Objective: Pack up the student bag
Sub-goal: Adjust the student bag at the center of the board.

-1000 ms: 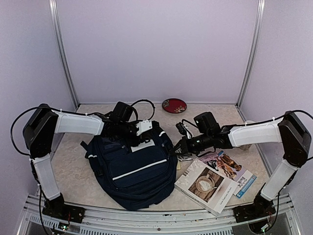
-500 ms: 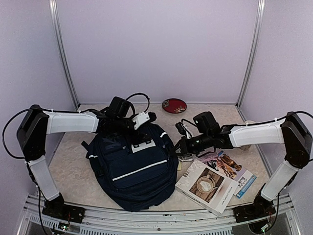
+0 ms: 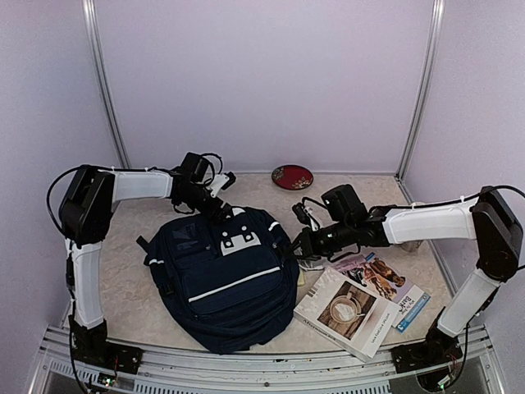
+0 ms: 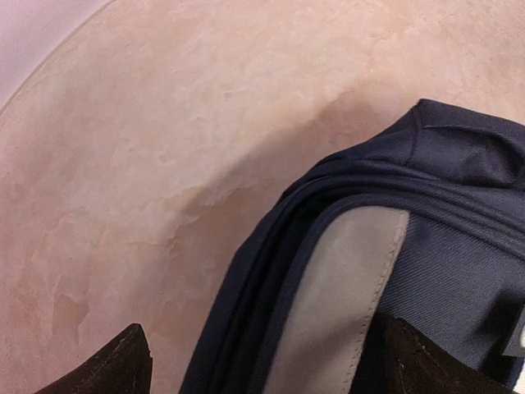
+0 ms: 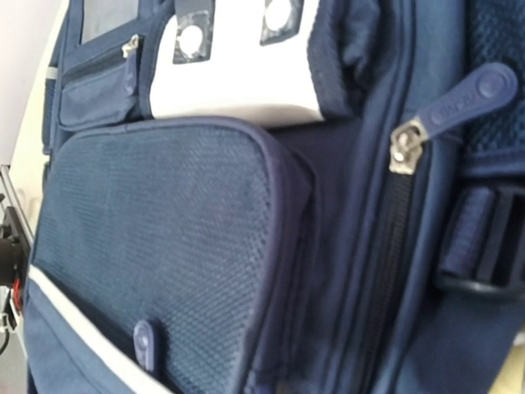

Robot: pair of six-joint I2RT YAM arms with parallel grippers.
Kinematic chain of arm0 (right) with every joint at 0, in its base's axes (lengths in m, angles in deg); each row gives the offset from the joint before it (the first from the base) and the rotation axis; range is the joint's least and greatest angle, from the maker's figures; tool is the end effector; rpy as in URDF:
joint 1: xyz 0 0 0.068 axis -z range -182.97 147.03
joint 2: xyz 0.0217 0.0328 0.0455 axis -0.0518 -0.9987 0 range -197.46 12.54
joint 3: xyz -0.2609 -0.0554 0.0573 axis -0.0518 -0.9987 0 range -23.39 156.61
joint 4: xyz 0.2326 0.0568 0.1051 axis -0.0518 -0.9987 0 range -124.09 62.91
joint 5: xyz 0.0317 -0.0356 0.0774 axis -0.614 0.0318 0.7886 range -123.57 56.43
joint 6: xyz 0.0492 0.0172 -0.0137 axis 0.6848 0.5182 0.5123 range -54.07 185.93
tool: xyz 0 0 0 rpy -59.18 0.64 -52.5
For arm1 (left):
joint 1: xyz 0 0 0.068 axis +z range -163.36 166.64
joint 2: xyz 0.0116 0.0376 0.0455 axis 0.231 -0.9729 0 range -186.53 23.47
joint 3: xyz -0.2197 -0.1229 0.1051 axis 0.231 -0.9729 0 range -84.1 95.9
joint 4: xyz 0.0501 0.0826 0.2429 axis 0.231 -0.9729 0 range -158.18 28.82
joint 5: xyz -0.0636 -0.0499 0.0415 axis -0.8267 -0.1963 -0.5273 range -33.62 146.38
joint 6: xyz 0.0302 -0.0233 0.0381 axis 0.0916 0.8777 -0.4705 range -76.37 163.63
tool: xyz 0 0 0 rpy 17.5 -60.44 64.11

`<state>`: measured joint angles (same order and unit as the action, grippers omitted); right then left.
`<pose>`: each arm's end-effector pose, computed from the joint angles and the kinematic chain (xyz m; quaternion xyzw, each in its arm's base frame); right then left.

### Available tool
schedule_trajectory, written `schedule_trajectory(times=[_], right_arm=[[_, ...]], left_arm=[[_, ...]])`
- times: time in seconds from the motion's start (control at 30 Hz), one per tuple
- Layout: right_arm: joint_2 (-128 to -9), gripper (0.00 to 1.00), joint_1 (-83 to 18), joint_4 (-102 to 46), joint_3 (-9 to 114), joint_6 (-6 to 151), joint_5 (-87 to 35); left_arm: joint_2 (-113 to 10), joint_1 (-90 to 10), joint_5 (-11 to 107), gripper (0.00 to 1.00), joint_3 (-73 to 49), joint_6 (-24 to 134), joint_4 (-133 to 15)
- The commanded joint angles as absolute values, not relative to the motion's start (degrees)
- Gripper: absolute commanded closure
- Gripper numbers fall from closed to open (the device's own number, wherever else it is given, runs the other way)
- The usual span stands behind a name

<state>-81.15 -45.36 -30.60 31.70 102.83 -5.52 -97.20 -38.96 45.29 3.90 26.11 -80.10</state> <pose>0.2429 0.2443 0.2003 -0.1407 0.8809 0.4218 0.1619 0.4127 -0.2053 0.1736 0.3749 0.8625 -0.1141 0.3202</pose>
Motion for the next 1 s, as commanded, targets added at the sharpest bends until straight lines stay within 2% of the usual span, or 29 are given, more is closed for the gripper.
schedule_trajectory(times=[0.0, 0.1, 0.13, 0.3, 0.57, 0.73, 0.97], right_arm=[[-81.7, 1.0, -45.2, -30.8, 34.9, 101.6, -6.7], [-80.8, 1.0, -44.2, -30.7, 36.0, 101.4, -7.1], [-80.6, 1.0, -43.9, -30.8, 36.7, 101.1, -7.1], [-80.2, 1.0, -43.3, -34.1, 42.6, 99.1, -6.3], [-79.4, 1.0, -42.7, -40.3, 56.4, 94.1, -8.1], [-81.6, 1.0, -40.2, -44.9, 67.8, 88.8, -8.3], [-84.5, 1.0, -37.5, -45.7, 73.0, 85.6, -10.7]], left_arm=[[-99.8, -40.5, 35.9, 0.33, 4.6, 24.8, -85.9], [-98.3, -40.0, 34.6, 0.92, 4.3, 24.8, -86.0], [-97.4, -39.5, 34.9, 1.0, 4.1, 25.3, -85.6], [-89.6, -36.7, 36.7, 1.0, 0.8, 28.9, -83.1], [-64.1, -36.1, 32.8, 1.0, -16.2, 36.3, -62.1], [-52.9, -36.2, 33.1, 1.0, -23.6, 38.8, -54.5], [-43.4, -43.0, 37.9, 1.0, -34.9, 38.0, -48.8]])
